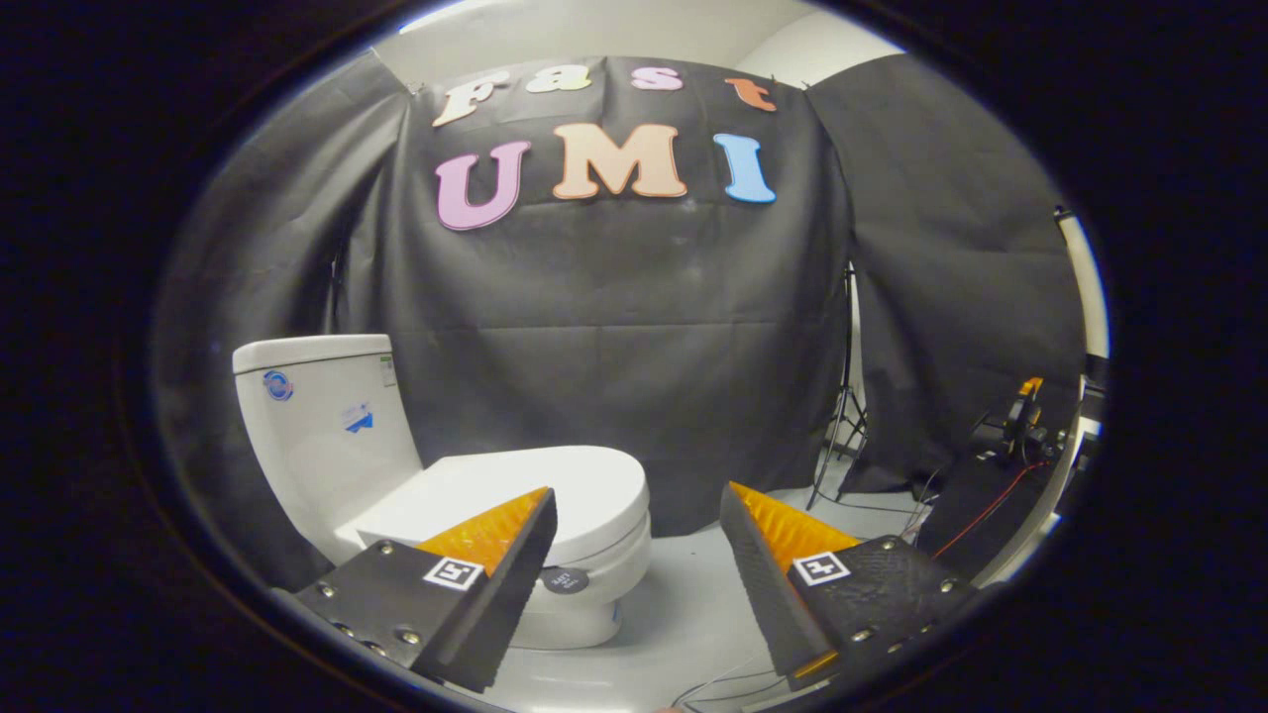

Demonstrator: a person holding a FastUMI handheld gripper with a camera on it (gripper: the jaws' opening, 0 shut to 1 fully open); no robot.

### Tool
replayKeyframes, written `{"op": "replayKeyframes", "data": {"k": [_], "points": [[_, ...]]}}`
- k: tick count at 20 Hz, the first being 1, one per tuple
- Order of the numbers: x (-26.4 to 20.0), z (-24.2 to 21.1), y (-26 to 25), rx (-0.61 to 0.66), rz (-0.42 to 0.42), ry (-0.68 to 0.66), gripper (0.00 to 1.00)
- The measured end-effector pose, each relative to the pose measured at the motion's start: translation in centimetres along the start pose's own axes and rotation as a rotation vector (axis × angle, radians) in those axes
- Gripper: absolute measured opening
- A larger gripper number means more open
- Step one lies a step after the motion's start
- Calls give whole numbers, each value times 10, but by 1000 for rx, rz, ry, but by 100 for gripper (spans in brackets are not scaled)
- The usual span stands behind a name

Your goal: Open the toilet lid.

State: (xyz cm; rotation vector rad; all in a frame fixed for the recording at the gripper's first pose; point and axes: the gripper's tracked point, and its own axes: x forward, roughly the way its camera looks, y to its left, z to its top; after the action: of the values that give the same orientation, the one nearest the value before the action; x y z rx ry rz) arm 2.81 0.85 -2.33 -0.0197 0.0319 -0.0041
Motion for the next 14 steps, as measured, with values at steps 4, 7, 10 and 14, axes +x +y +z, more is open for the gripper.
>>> {"op": "replayKeyframes", "data": {"k": [4,7,10,14], "points": [[14,-8,8,12,17,16,98],[30,-18,16,16,28,43,98],[46,-33,26,50,48,84,98],[66,-54,42,86,60,126,98]]}}
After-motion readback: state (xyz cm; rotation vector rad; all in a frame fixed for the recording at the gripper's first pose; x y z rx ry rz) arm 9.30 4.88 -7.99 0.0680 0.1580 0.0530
